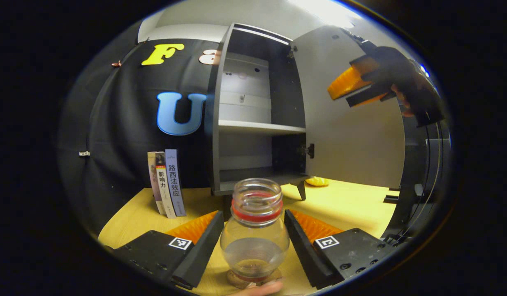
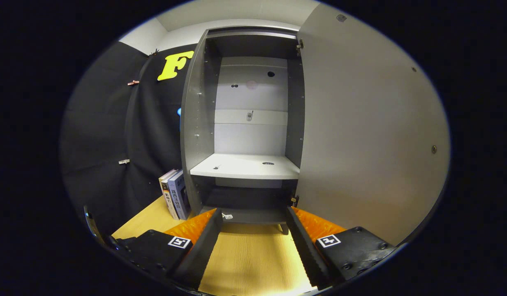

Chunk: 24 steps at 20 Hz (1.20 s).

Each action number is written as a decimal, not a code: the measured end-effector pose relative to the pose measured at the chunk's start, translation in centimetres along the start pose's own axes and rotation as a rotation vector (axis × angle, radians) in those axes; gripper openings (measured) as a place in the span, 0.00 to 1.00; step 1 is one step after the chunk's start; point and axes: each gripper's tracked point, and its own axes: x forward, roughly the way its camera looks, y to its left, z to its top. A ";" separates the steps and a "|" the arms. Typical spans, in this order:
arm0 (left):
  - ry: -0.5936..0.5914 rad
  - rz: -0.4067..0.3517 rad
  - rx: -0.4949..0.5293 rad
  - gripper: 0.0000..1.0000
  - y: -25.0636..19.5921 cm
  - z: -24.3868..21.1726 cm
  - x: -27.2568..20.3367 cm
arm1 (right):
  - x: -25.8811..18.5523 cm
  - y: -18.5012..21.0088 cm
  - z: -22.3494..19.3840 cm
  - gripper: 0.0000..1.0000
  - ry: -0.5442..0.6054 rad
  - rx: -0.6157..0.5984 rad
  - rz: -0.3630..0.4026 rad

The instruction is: Open the cabinet door with the right hand, grasp the bottle in the cabinet with the left hand and place it on the coaster, then close the cabinet door with the right hand.

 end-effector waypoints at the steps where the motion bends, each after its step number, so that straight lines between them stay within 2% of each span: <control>1: 0.005 0.000 0.004 0.94 0.0 -0.1 0.1 | -0.1 -0.1 0.2 0.95 -0.006 -0.007 -0.008; 7: 0.009 -0.019 -0.062 0.94 0.5 -0.4 0.6 | -0.1 -0.3 -0.7 0.95 0.021 -0.030 -0.023; 15: 0.010 -0.042 -0.028 0.94 0.1 0.4 0.3 | 0.3 0.2 -1.0 0.95 0.029 -0.035 -0.020; 21: -0.049 -0.051 0.015 0.94 -0.2 5.6 0.8 | -0.5 -0.9 1.4 0.95 -0.006 -0.041 -0.047; 24: -0.056 -0.051 -0.021 0.93 -0.6 9.6 1.1 | -1.9 -2.2 3.6 0.95 -0.035 -0.029 -0.084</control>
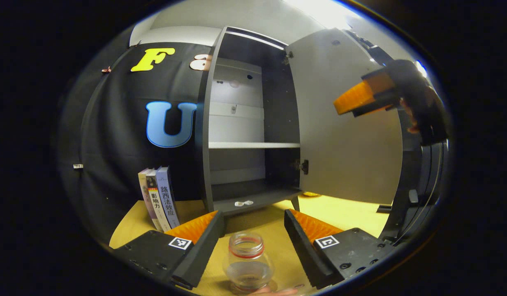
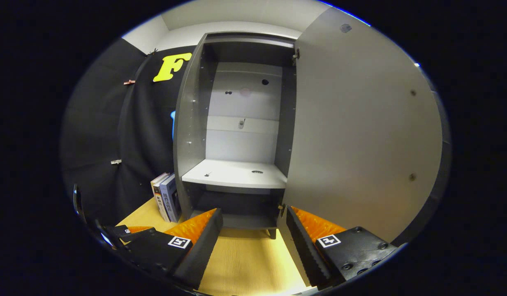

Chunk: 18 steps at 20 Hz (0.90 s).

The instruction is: Open the cabinet door with the right hand, grasp the bottle in the cabinet with the left hand and place it on the coaster, then close the cabinet door with the right hand.

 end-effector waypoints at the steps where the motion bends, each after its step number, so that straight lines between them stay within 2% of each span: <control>1: 0.000 -0.001 -0.021 0.94 -0.4 1.6 0.2 | -0.5 -0.5 0.7 0.95 -0.009 0.006 -0.017; 3: 0.001 -0.044 -0.041 0.93 -1.9 5.2 0.9 | -1.5 -1.7 2.0 0.95 -0.027 0.030 -0.056; 7: -0.008 -0.055 0.037 0.93 -2.9 12.1 2.7 | -4.4 -4.0 3.5 0.95 -0.050 0.106 -0.157; 10: -0.024 -0.151 -0.006 0.94 -5.6 16.1 3.8 | -7.9 -7.5 4.7 0.97 -0.105 0.095 -0.287; 14: -0.024 -0.233 -0.001 0.94 -8.2 19.0 4.3 | -12.8 -12.6 4.5 0.95 -0.101 0.070 -0.440; 18: -0.021 -0.238 0.046 0.93 -10.8 19.4 5.2 | -15.1 -18.7 5.1 0.95 -0.106 0.072 -0.498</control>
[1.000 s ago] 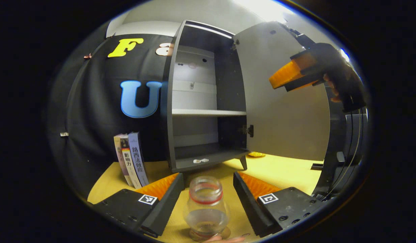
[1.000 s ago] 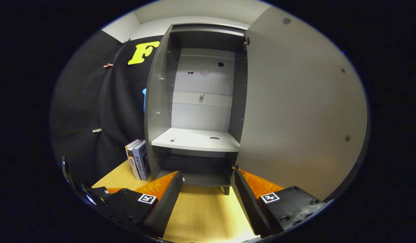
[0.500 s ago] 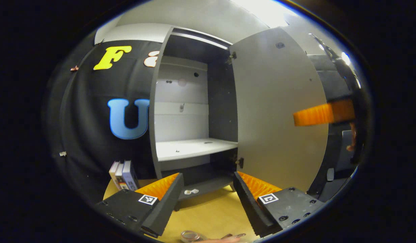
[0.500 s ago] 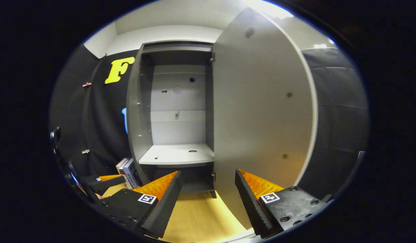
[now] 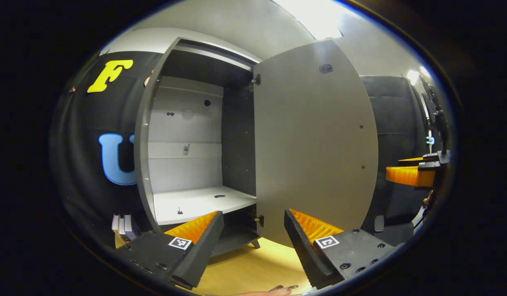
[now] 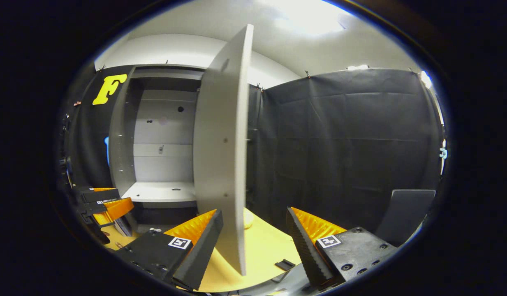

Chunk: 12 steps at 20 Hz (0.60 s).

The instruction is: Open the cabinet door with the right hand, grasp the bottle in the cabinet with the left hand and place it on the coaster, then close the cabinet door with the right hand.

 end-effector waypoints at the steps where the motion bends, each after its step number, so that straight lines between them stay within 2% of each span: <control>1: 0.011 0.009 0.004 0.94 -0.7 -0.4 0.3 | 0.8 -1.0 0.4 0.94 -0.002 0.007 0.011; 3: 0.026 0.047 0.003 0.93 -2.2 -0.9 0.7 | 2.8 -2.1 1.1 0.95 -0.006 0.036 0.070; 5: 0.039 0.104 -0.011 0.93 -3.6 -1.4 0.8 | 4.6 -2.2 2.0 0.95 -0.021 0.067 0.168; 7: 0.045 0.163 -0.020 0.93 -4.7 -1.8 1.2 | 6.6 -1.7 1.9 0.94 -0.013 0.089 0.261; 8: 0.047 0.198 -0.018 0.93 -5.1 -1.8 1.4 | 7.2 -1.3 1.6 0.98 0.001 0.090 0.311; 10: 0.055 0.260 -0.019 0.93 -5.3 -1.9 1.7 | 8.0 0.1 1.1 0.98 0.027 0.101 0.418; 12: 0.057 0.306 -0.030 0.93 -5.3 -1.8 1.7 | 8.4 0.8 0.6 1.00 0.036 0.092 0.478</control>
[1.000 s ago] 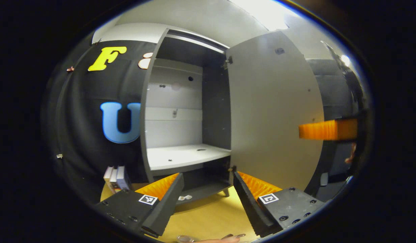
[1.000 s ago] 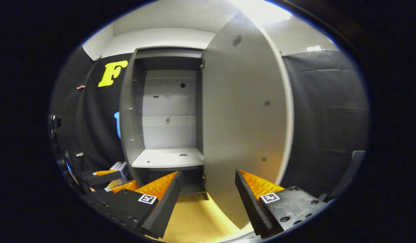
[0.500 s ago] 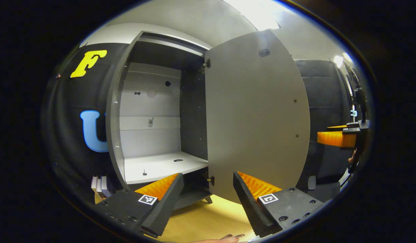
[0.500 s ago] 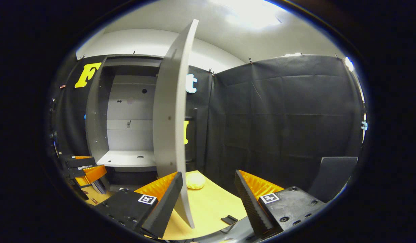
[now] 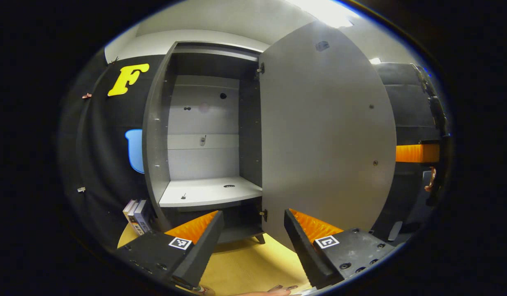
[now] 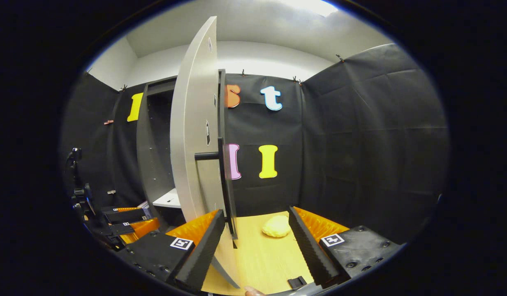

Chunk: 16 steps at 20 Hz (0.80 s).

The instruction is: Open the cabinet door with the right hand, grasp the bottle in the cabinet with the left hand and place it on the coaster, then close the cabinet door with the right hand.

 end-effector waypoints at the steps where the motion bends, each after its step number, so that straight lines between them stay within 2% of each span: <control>1: 0.001 0.013 -0.010 0.93 0.0 0.0 0.0 | 0.3 0.4 0.0 0.97 -0.001 -0.002 0.033; 2: 0.004 0.021 -0.016 0.93 -0.1 0.0 -0.1 | 0.0 1.0 -0.2 0.91 0.013 -0.001 0.062; 3: 0.007 0.035 -0.018 0.93 0.1 -0.1 -0.3 | 0.3 1.3 0.0 0.97 0.004 0.001 0.084; 5: 0.005 0.061 -0.023 0.93 0.9 0.0 -0.6 | 0.5 2.9 -0.2 0.96 0.013 0.003 0.129; 11: -0.005 0.112 -0.029 0.93 4.8 0.2 -1.7 | 0.6 11.7 -1.2 0.97 0.054 0.018 0.294; 13: -0.006 0.125 -0.021 0.93 6.7 0.4 -2.3 | 0.9 14.4 -1.4 1.00 0.054 0.022 0.327; 16: -0.017 0.133 -0.005 0.93 9.6 1.3 -3.6 | 2.0 17.9 -2.3 0.97 0.054 0.029 0.360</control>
